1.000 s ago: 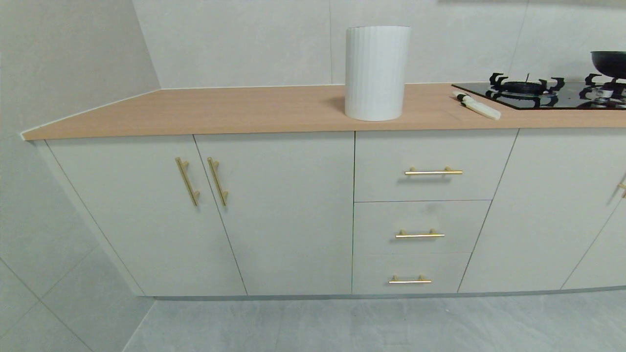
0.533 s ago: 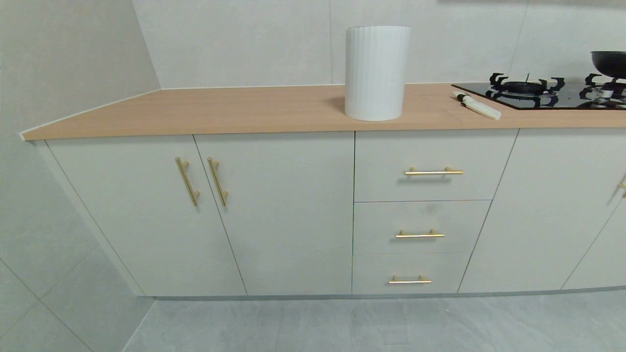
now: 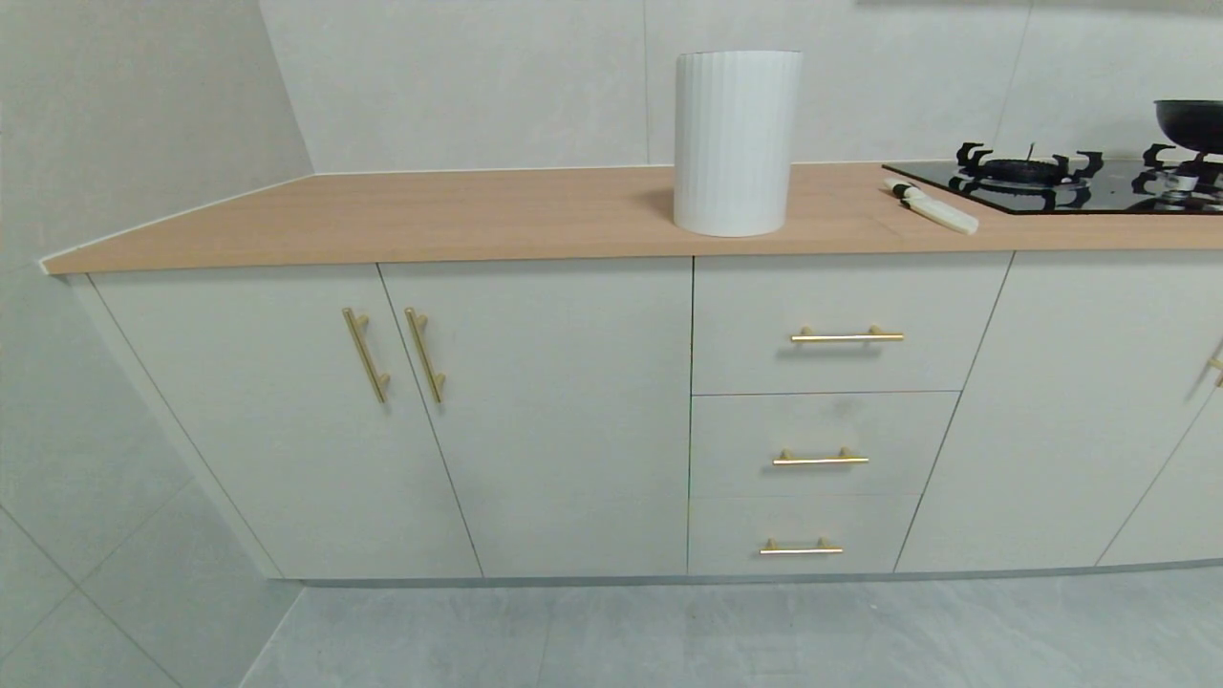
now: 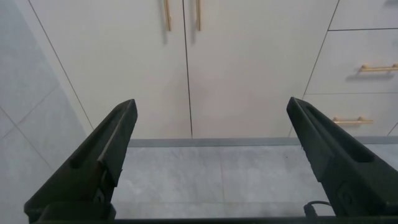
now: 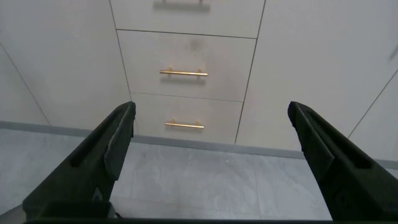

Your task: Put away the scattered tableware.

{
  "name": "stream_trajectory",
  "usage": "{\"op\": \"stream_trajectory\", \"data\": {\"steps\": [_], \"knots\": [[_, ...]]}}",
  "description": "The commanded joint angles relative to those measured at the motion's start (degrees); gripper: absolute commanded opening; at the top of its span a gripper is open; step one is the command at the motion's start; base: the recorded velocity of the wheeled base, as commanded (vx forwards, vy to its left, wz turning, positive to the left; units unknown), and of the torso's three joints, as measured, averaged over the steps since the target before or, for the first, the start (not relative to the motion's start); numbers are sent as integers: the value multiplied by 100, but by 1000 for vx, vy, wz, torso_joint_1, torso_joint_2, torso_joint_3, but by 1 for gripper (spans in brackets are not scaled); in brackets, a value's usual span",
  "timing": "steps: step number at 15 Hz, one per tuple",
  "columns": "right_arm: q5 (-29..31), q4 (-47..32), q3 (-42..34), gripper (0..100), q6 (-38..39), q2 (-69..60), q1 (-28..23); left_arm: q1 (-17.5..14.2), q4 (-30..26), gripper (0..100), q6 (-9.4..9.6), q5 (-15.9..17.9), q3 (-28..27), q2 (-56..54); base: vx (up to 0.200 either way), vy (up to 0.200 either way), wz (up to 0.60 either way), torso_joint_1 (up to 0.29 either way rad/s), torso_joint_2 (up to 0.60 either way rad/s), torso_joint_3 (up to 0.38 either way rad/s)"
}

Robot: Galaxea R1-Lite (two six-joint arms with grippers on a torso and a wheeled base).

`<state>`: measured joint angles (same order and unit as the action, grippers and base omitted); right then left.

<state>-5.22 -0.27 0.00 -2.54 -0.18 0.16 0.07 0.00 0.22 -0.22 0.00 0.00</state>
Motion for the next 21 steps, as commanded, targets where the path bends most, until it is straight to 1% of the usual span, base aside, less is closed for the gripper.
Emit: {"op": "stream_trajectory", "data": {"steps": [1,6,21], "knots": [[-6,-17,0,100,7,18,2,1,0,100,-4,-4,0,0,0,0,0,0,0,0],[-50,-17,0,100,-10,18,2,1,0,100,-4,-4,0,0,0,0,0,0,0,0],[-58,-17,0,100,-1,18,2,1,0,100,-13,-4,0,0,200,0,0,3,0,2]]}}
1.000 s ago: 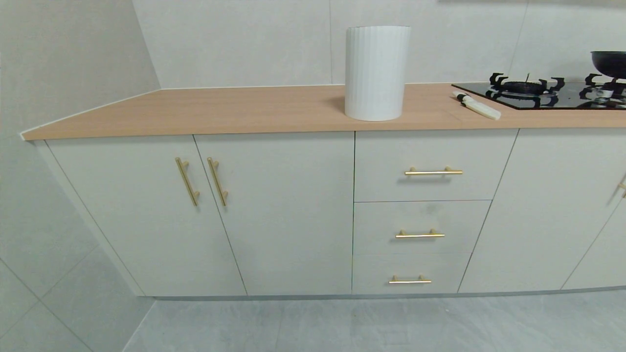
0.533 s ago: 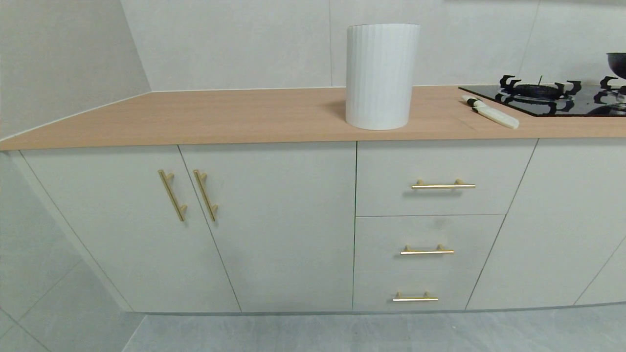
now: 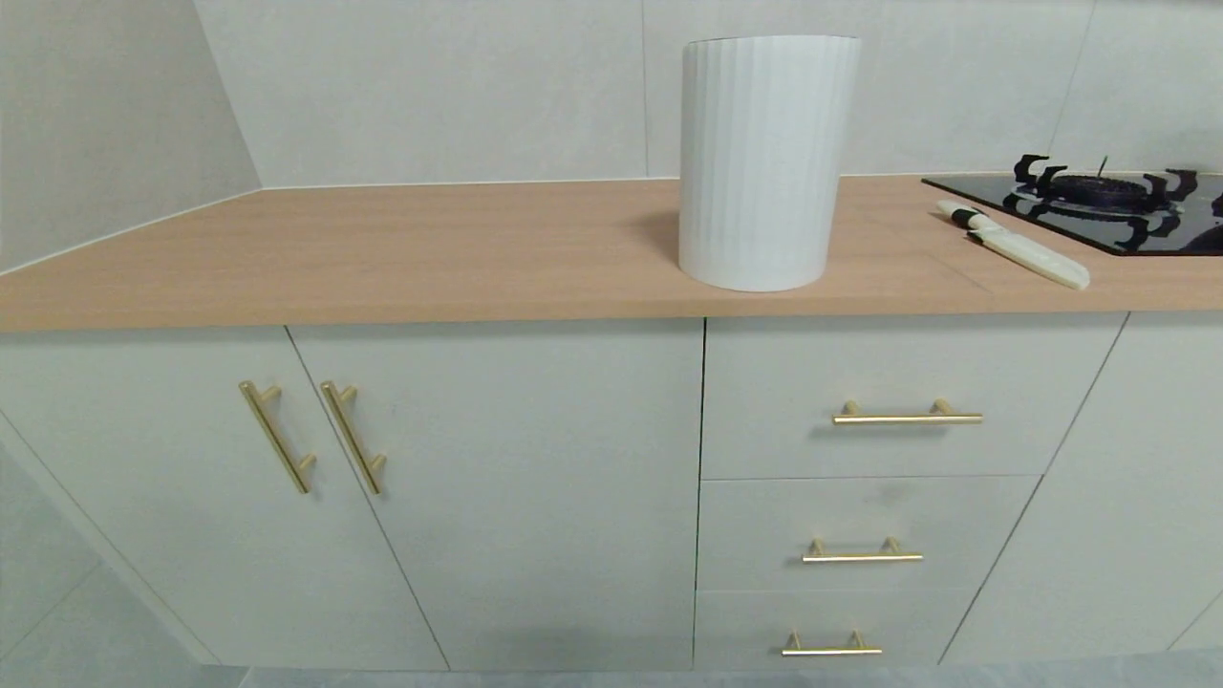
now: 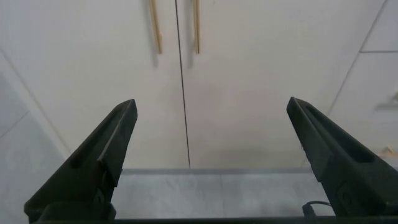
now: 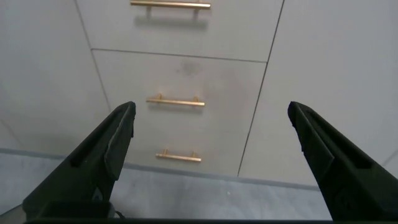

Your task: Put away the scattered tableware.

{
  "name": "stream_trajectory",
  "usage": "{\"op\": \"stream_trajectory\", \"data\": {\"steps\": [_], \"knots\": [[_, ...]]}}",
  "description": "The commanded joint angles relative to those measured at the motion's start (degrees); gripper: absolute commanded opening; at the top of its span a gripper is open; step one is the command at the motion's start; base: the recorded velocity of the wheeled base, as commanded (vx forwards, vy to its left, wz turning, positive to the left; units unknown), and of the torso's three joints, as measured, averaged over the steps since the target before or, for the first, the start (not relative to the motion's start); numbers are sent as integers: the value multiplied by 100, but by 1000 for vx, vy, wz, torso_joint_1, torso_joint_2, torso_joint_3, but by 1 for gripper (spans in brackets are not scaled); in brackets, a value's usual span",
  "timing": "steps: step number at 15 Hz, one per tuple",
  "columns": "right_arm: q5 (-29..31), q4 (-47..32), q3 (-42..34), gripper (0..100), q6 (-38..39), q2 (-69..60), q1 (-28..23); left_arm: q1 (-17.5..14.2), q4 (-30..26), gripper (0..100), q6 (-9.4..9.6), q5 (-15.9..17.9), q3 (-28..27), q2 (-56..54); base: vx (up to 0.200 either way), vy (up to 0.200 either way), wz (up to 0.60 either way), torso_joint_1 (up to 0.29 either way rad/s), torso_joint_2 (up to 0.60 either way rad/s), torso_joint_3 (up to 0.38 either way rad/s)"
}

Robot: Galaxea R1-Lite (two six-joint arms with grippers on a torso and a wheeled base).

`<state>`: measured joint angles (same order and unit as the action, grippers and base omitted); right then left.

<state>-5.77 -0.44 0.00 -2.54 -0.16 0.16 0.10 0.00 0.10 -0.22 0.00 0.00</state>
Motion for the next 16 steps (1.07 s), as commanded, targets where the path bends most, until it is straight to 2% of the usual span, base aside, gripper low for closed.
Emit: {"op": "stream_trajectory", "data": {"steps": [1,7,16], "knots": [[-3,0,0,100,-1,16,2,-1,0,100,-1,-4,0,0,200,0,0,-2,-2,2],[-3,0,0,100,-1,16,2,-1,0,100,-1,-4,0,0,200,0,0,4,4,2],[-3,0,0,100,-1,16,2,-1,0,100,-1,-4,0,0,0,0,0,0,0,0]]}}
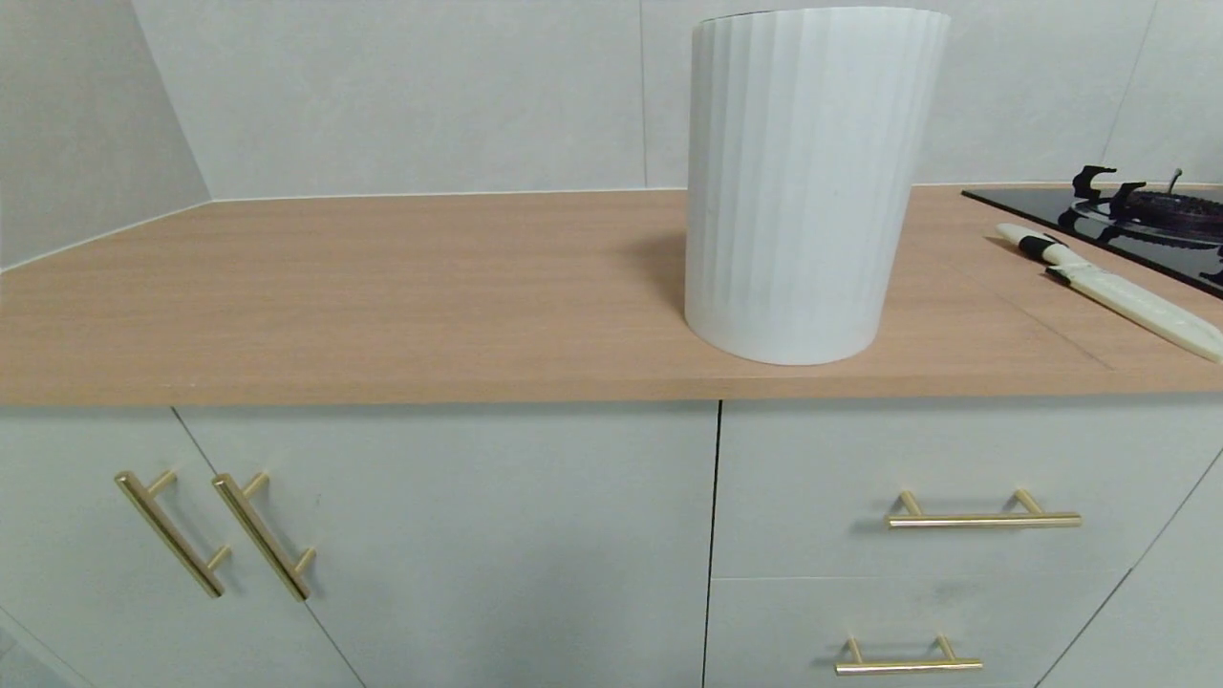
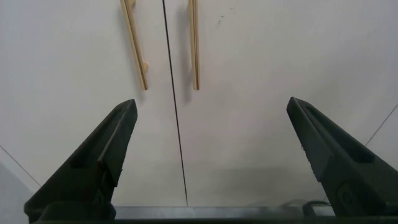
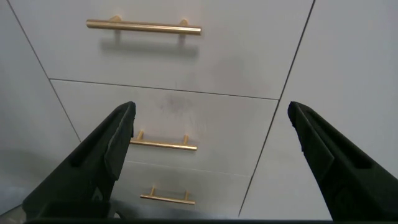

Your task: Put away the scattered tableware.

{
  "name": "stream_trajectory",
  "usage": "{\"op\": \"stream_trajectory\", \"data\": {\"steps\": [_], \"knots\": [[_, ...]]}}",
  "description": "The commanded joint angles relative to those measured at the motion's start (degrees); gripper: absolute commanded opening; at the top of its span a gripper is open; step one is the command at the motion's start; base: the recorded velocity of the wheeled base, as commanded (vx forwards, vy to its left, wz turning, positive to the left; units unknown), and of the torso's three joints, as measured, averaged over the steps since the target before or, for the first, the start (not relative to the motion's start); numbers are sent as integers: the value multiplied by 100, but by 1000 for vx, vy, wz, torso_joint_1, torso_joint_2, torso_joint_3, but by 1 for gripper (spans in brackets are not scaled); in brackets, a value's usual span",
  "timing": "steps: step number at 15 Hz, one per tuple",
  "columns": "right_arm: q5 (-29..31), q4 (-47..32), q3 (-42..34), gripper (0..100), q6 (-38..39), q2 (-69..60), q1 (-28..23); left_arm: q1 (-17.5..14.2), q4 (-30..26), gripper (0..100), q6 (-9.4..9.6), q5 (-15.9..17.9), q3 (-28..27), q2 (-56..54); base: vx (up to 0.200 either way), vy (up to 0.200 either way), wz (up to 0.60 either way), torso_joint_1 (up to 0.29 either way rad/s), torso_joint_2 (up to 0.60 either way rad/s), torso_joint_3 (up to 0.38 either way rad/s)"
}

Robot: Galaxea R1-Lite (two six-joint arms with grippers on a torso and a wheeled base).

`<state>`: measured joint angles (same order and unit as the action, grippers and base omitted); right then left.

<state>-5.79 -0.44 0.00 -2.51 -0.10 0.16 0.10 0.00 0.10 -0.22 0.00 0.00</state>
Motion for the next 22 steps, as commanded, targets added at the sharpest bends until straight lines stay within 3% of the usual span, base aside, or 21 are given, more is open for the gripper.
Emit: {"op": "stream_trajectory", "data": {"steps": [1,8,22], "knots": [[-1,0,0,100,-4,10,2,-1,0,100,-1,-4,0,0,0,0,0,0,0,0],[-1,0,0,100,-4,10,2,-1,0,100,-10,-4,0,0,0,-171,0,1,3,4],[-1,0,0,100,-4,10,2,-1,0,100,-10,-4,0,0,0,0,0,0,0,0]]}}
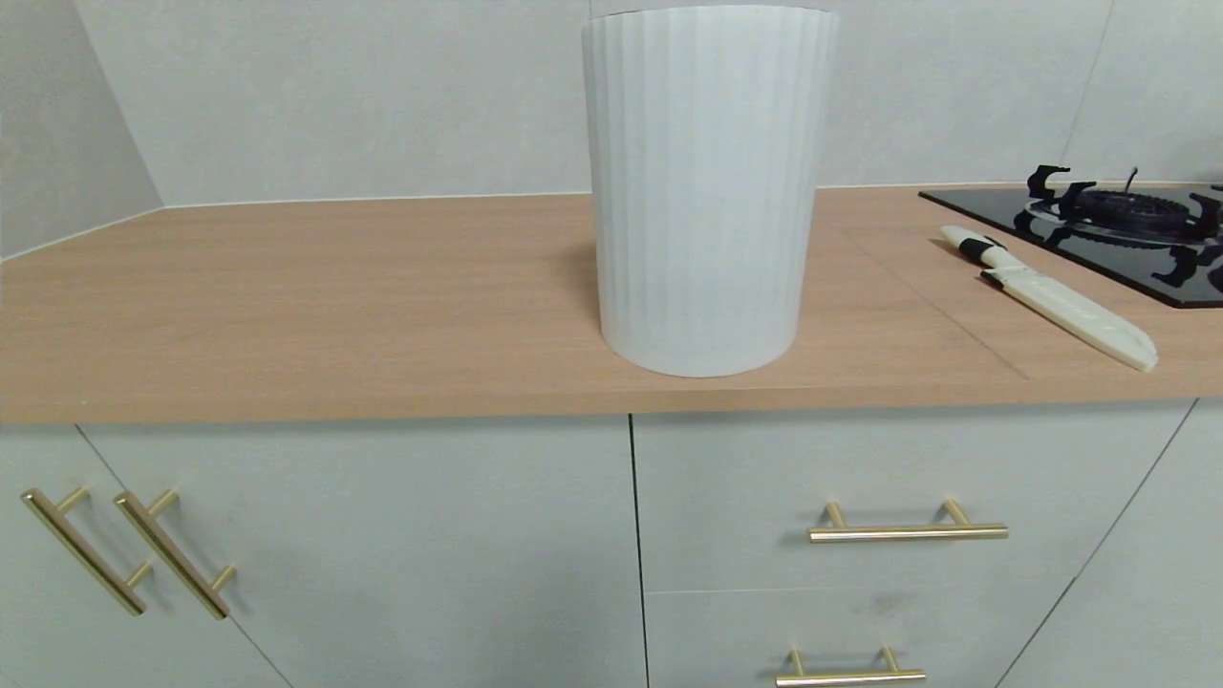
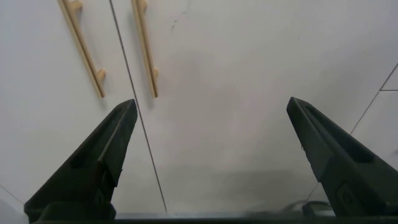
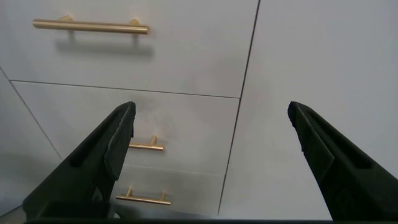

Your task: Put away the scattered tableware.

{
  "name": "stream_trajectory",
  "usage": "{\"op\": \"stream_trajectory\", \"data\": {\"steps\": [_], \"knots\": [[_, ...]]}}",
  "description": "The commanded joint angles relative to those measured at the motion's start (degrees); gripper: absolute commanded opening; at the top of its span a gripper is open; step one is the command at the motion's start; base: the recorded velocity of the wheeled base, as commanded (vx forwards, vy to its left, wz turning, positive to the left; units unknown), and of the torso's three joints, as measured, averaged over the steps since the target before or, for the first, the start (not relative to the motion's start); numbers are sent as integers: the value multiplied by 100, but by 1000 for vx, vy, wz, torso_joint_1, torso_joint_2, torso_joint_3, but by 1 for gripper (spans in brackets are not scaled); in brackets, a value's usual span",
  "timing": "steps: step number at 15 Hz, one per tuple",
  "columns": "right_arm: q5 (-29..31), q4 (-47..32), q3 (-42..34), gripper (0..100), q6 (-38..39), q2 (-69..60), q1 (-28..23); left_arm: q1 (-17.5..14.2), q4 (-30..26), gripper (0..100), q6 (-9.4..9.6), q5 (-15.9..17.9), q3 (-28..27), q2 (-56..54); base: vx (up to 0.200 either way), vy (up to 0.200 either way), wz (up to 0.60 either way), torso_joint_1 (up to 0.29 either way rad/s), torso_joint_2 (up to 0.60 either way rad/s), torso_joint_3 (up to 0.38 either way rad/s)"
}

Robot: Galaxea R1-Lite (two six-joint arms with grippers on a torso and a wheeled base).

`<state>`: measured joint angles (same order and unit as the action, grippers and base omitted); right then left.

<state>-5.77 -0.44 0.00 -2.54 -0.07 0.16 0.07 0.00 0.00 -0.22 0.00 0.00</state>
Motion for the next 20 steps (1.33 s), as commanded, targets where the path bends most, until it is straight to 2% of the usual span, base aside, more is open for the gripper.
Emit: {"op": "stream_trajectory", "data": {"steps": [1,6,10,20], "knots": [[-3,0,0,100,-1,7,2,1,0,100,0,-4,0,0,0,0,0,0,0,0],[-3,0,0,100,-1,7,2,1,0,100,0,-4,0,0,0,0,0,4,-16,-5],[-3,0,0,100,-1,7,2,1,0,100,0,-4,0,0,0,0,0,74,-245,-254],[-3,0,0,100,7,7,2,10,0,100,0,-4,0,0,0,0,0,180,-497,-289]]}}
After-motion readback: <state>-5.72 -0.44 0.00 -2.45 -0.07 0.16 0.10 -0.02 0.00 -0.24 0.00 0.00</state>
